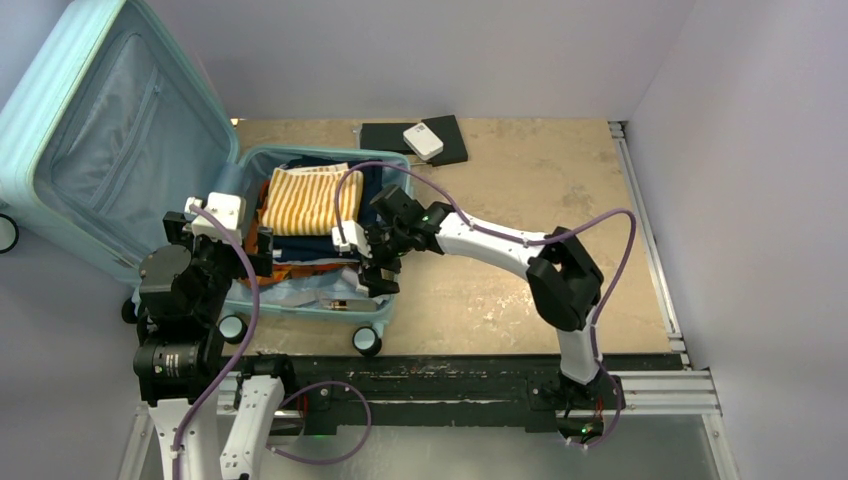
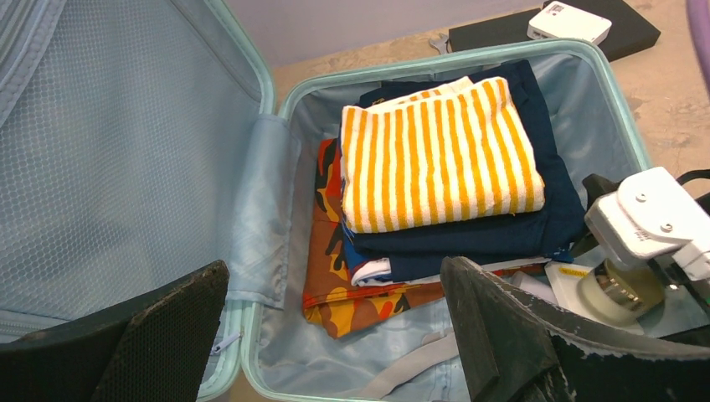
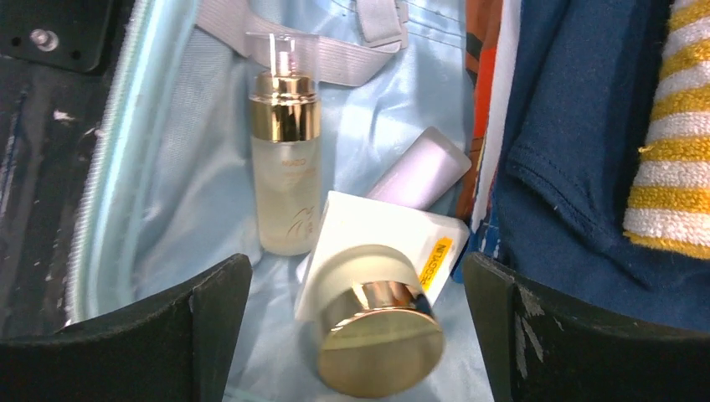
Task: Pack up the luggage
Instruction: Place the makeup in the luggage.
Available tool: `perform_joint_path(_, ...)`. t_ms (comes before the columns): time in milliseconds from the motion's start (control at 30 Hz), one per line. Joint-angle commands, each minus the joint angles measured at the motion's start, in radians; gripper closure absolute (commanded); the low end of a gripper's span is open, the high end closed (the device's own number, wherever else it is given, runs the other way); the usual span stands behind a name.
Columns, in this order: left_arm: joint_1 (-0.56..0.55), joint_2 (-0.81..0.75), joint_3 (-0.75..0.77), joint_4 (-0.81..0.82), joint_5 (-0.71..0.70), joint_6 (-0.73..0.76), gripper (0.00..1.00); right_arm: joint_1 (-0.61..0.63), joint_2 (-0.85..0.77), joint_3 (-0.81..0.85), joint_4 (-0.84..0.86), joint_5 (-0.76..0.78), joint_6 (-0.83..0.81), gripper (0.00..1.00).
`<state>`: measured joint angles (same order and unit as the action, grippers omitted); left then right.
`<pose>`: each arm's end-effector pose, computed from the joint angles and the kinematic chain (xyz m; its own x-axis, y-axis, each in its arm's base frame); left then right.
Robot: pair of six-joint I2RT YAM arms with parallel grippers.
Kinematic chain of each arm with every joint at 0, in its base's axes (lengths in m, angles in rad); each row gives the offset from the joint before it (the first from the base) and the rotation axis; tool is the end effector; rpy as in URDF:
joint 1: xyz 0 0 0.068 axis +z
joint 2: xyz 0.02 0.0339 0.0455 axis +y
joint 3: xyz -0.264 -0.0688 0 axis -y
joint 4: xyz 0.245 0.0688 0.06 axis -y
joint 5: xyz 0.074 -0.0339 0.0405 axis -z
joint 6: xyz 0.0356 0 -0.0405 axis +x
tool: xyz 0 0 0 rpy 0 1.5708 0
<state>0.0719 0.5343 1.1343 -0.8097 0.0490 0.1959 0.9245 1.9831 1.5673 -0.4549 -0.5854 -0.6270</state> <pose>0.0682 0.0032 0.4130 -0.2083 0.1799 -0.9614 0.0169 0.9835 0.1804 0.2498 0.3639 0.2320 0.1432 -0.6222 -0.7697 -0.9827 -0.1819 -0.0358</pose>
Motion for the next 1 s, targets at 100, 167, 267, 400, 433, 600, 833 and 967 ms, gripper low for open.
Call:
perform_joint_path(100,0.009,0.012,0.028,0.011,0.008,-0.015,0.01,0.002,-0.171,0.059,-0.083,-0.015,-0.025,0.01)
perform_joint_path(167,0.008,0.014,0.033,0.008,0.009,-0.015,0.01,0.001,-0.206,0.057,-0.073,0.001,-0.024,0.01)
perform_joint_path(267,0.009,0.020,0.046,0.003,0.009,-0.015,0.01,-0.001,-0.236,0.049,-0.058,0.028,-0.021,0.01)
perform_joint_path(400,0.009,0.039,0.084,-0.005,0.009,0.001,0.01,-0.004,-0.270,0.011,-0.005,0.088,-0.008,0.01)
perform_joint_path(433,0.009,0.046,0.099,-0.009,0.007,0.009,0.01,-0.006,-0.278,-0.002,0.013,0.111,-0.002,0.01)
perform_joint_path(600,0.009,0.148,0.211,-0.024,-0.128,0.076,0.01,-0.038,-0.318,-0.055,0.071,0.166,0.033,0.01)
perform_joint_path(833,0.009,0.391,0.454,0.008,-0.455,0.218,0.01,-0.193,-0.435,-0.158,0.120,0.033,0.049,0.01)
perform_joint_path(967,0.008,0.503,0.639,0.048,-0.544,0.293,0.01,-0.266,-0.480,-0.211,0.133,-0.009,0.036,0.01)
